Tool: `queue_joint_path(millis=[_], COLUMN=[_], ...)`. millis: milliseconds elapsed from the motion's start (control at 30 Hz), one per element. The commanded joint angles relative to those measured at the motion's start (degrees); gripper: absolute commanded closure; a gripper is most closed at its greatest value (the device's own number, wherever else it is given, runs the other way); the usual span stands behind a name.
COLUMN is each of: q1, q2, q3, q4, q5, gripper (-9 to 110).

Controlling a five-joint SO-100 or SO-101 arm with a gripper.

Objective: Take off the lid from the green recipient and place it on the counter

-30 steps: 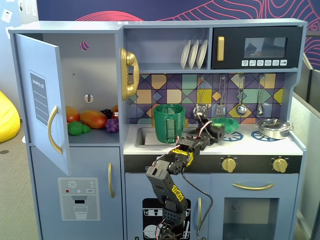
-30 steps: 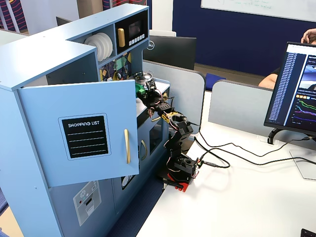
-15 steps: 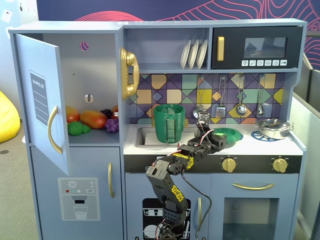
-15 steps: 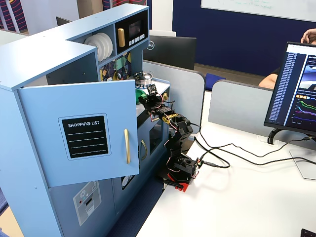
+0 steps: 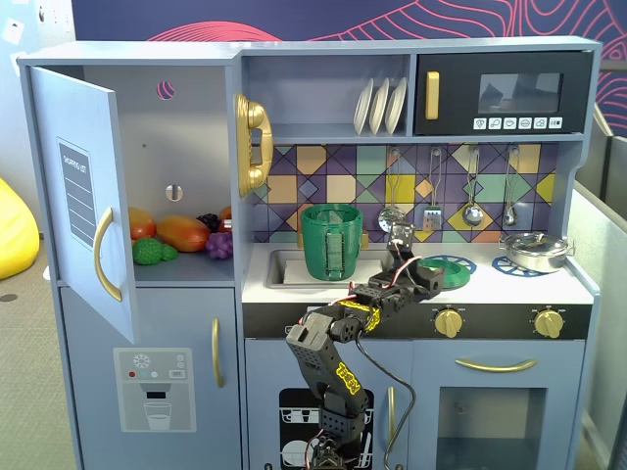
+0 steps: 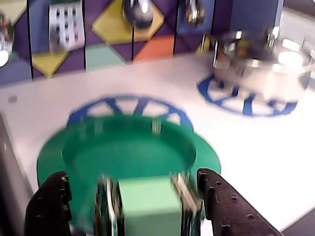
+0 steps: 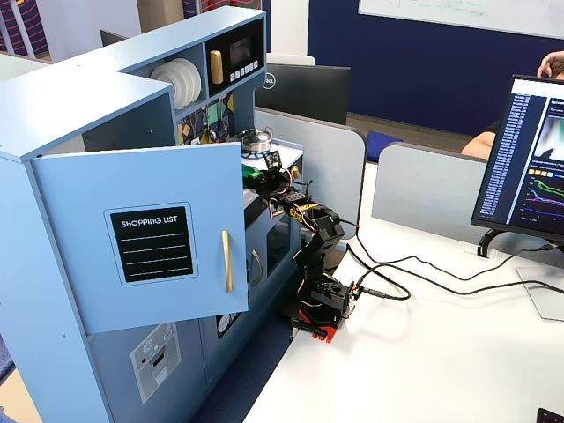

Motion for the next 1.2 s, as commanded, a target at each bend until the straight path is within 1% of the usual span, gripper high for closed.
queue_joint_path(millis=[0, 133, 233, 333, 400, 467, 567, 633, 800, 1033, 1167], q1=[0.0, -2.2, -4.9, -9.6, -13.3, -16.2, -19.9, -22.1, -26.7, -27.4, -28.1], q2=[6.2, 18.0, 29.0, 38.4, 43.4, 47.0, 51.9, 53.7, 56.8, 59.9, 61.4], q3=[-8.3, -12.3, -9.4, -7.2, -3.9, 0.4, 8.8, 14.2, 27.0, 41.6, 45.4], q4=[4.1, 22.9, 41.4, 63.8, 74.4, 81.8, 86.2, 86.5, 85.3, 81.3, 84.0], q5=[0.5, 0.9, 0.8, 2.5, 2.5, 1.9, 2.8, 6.3, 9.5, 9.8, 7.6], gripper=[75, 77, 78, 79, 82, 83, 85, 87, 92, 95, 99])
